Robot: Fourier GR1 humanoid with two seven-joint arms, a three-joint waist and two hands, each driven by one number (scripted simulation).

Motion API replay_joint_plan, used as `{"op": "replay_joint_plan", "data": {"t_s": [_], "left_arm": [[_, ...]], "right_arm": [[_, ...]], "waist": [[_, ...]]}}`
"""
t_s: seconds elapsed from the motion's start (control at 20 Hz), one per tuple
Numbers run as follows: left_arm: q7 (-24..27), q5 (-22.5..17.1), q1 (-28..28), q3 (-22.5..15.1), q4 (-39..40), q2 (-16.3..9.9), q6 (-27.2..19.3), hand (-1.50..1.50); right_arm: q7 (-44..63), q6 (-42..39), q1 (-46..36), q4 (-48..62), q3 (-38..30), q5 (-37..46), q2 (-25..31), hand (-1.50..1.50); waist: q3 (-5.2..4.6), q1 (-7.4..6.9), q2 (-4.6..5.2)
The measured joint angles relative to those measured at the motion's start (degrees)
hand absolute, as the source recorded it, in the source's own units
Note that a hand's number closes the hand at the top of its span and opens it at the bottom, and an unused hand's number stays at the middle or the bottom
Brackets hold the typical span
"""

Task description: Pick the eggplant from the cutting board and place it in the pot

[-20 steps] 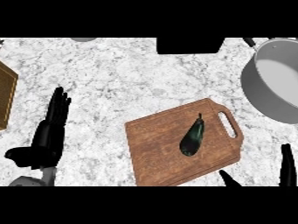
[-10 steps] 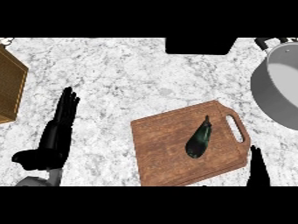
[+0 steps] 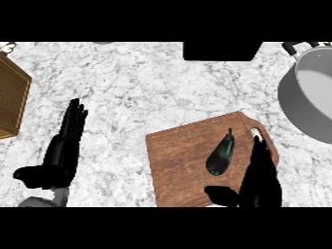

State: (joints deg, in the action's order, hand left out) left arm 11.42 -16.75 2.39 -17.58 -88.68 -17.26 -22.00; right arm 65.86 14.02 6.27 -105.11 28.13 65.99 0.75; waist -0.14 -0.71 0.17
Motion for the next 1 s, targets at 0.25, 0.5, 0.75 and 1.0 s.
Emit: {"op": "replay_joint_plan", "data": {"t_s": [0.25,0.5,0.75,1.0], "left_arm": [[-0.33,0.97,0.06,0.2,-0.22,0.75,-0.2,0.0],[-1.09,1.01,0.5,1.91,-0.06,0.25,1.07,0.0],[-1.42,1.66,-0.05,2.29,-0.59,0.81,1.61,0.0],[-2.35,2.14,-0.25,3.01,-1.16,1.05,2.21,0.0]], "right_arm": [[1.98,-1.67,-2.3,2.57,1.19,-2.19,-0.21,-1.5],[1.23,-0.74,-5.63,8.01,0.18,-4.72,-0.28,-1.5],[0.77,0.75,-7.4,13.07,0.28,-5.44,-0.27,-1.5],[-0.71,2.56,-9.15,17.34,-1.85,-6.92,-0.31,-1.5]], "waist": [[0.09,0.27,-0.1],[0.13,0.37,-0.1],[0.14,0.38,-0.13],[0.15,0.41,-0.14]]}}
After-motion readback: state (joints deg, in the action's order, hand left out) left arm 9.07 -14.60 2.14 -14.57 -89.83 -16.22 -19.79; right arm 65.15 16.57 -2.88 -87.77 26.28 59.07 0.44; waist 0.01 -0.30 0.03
